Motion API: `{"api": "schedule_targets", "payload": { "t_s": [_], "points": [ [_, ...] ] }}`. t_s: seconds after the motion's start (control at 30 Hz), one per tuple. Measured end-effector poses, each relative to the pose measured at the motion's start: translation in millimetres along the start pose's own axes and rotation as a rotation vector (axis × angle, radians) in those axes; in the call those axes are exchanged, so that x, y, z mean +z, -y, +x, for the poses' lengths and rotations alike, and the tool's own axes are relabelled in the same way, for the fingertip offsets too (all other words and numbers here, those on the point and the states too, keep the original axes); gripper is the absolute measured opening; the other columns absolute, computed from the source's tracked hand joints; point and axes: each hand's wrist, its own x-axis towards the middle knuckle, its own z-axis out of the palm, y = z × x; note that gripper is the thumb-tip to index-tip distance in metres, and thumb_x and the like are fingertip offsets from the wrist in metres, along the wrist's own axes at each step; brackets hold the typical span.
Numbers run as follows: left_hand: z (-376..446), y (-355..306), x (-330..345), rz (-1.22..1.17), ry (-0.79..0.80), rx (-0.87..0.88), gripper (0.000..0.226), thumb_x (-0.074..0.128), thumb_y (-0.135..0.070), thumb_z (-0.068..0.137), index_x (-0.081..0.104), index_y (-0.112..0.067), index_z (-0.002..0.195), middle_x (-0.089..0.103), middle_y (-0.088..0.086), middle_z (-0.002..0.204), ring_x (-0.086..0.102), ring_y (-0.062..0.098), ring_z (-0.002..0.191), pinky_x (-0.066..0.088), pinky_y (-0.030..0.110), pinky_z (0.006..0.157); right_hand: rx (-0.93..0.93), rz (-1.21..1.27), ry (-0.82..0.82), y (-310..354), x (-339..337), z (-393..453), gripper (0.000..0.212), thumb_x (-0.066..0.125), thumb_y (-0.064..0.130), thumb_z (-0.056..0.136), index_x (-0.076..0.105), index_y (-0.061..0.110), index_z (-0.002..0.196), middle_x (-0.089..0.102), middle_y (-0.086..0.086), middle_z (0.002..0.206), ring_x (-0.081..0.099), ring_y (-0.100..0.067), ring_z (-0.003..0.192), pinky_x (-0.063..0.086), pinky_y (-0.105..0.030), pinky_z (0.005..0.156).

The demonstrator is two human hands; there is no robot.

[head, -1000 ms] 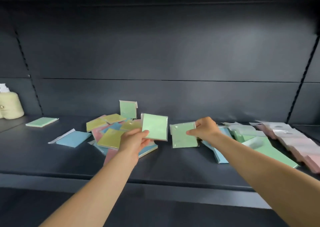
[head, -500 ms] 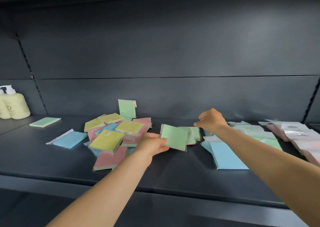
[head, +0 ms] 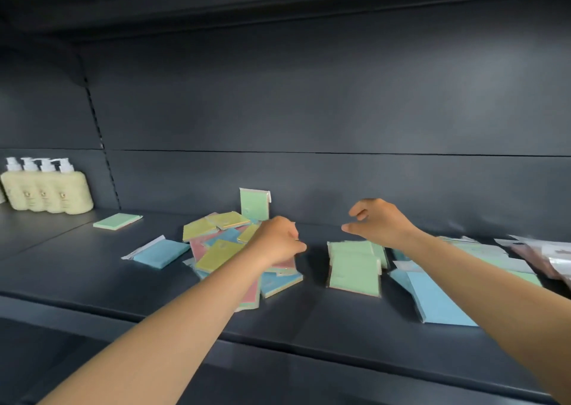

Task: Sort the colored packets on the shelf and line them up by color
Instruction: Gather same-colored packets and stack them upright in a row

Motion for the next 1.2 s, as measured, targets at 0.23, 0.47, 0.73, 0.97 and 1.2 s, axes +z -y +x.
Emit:
{"api": "schedule_targets", "payload": {
  "t_s": [0.23,0.47,0.73,0.97,1.2],
  "points": [
    [-13.3,106.3,-81.5,0.027,-0.151,-0.15,0.034,0.071,-0.034,0.073,0.064,-0.023,0.104,0.059,0.005,0.099,0.057,0.023,0.093,0.042,0.026,0.08,-0.152,-0.03,0.093,78.1,43.6,8.6,0.042,0.071,0.035,0.08,0.06,0.018,0.117,0.058,0.0,0.119,0.055,-0.016,0.111,0.043,-0.026,0.094],
    [-10.0,220.4,-101.0,0.188,-0.115,-0.341,0.08,0.065,-0.065,0.069,0.046,-0.016,0.13,0.044,0.005,0.13,0.043,0.025,0.124,0.042,0.032,0.096,-0.16,-0.035,0.184,152.0,106.4,27.1,0.047,0.07,0.039,0.08,0.056,0.021,0.121,0.056,0.001,0.122,0.053,-0.014,0.11,0.04,-0.022,0.089],
    [26.2,306.2,-130.3,0.144,0.061,-0.299,0.106,0.069,-0.068,0.063,0.025,-0.017,0.146,0.027,0.005,0.148,0.028,0.024,0.138,0.034,0.034,0.106,0.103,-0.11,0.176,198.4,171.4,67.5,0.066,0.057,0.043,0.089,0.032,0.016,0.144,0.043,-0.002,0.142,0.048,-0.019,0.118,0.033,-0.023,0.081],
    [70.6,346.1,-172.4,0.203,0.412,-0.23,0.071,0.076,-0.059,0.059,0.056,-0.019,0.115,0.059,-0.004,0.116,0.058,0.015,0.107,0.047,0.027,0.09,0.336,-0.118,0.147,217.1,195.4,103.4,0.063,0.057,0.047,0.087,0.043,0.005,0.132,0.064,-0.007,0.096,0.062,-0.021,0.082,0.045,-0.03,0.071],
    [88.6,350.5,-181.8,0.212,0.53,-0.149,0.051,0.078,-0.046,0.064,0.063,-0.018,0.103,0.059,-0.003,0.104,0.056,0.018,0.106,0.04,0.027,0.079,0.46,-0.154,0.158,227.4,201.9,128.8,0.062,0.065,0.048,0.081,0.052,0.003,0.121,0.065,-0.003,0.093,0.06,-0.019,0.087,0.04,-0.026,0.069]
  ]
}}
